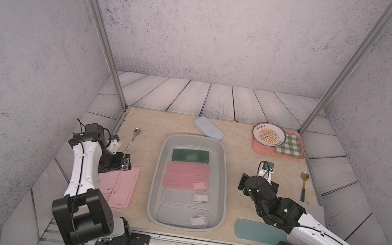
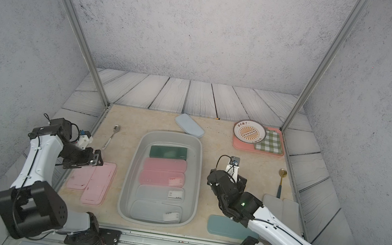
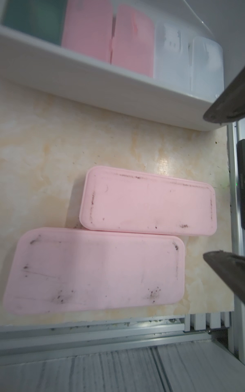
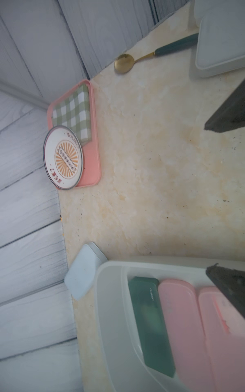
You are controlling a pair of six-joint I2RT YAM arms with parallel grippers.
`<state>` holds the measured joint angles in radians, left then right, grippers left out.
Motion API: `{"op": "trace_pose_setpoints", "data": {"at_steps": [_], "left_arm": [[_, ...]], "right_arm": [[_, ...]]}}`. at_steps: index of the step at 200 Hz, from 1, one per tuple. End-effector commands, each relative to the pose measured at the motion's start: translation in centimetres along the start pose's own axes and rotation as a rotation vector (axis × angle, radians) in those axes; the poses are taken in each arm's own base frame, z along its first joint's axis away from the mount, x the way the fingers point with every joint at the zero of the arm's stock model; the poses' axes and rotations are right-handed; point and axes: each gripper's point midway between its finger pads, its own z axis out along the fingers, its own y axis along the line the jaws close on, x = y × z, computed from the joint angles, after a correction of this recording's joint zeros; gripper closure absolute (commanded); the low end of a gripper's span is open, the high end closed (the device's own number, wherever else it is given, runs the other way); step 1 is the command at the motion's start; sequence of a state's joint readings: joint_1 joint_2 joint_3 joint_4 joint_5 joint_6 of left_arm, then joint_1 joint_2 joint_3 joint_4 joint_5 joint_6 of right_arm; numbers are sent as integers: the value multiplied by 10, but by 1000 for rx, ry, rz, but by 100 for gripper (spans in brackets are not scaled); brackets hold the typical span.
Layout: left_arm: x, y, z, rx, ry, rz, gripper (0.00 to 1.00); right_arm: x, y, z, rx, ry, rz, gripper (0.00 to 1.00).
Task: Put the pencil case into the storage box
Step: Pick up the pencil case from the center of the board.
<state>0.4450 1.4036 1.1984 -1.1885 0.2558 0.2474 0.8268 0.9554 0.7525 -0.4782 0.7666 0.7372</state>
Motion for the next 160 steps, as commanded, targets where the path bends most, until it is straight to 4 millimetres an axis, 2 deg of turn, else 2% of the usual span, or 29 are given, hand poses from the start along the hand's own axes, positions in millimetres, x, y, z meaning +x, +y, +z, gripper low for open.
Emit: {"op": "trace_pose_setpoints", "data": {"at_steps": [1,13,24,41,58,74,97,127,146,160], "left_arm": [[13,33,5,-55,78,3,9],[15,52,14,-105,117,30,13],[16,71,22,-181,150,64,15],[14,91,32,-229,161,81,17],[5,103,42,-252,154,91,20],[-9,105,53,-220,153,97,18],[-31,99,64,-156,162,102,0],[-54,100,73,-104,161,111,0],[-63,100,80,-66,179,115,0],[-66,94,83,-21,185,108,0]], "right_arm": [[-16,-15,15,91,-31,84,1],[-13,-22,23,135,4,139,1],[-11,-19,30,133,23,171,1],[-17,0,40,79,32,157,1],[-21,20,50,50,59,109,1],[-20,32,59,47,92,90,1],[-15,43,69,36,121,104,1],[-15,54,74,-4,127,95,1],[-14,52,74,9,125,101,1],[-12,51,74,16,128,102,1]]}}
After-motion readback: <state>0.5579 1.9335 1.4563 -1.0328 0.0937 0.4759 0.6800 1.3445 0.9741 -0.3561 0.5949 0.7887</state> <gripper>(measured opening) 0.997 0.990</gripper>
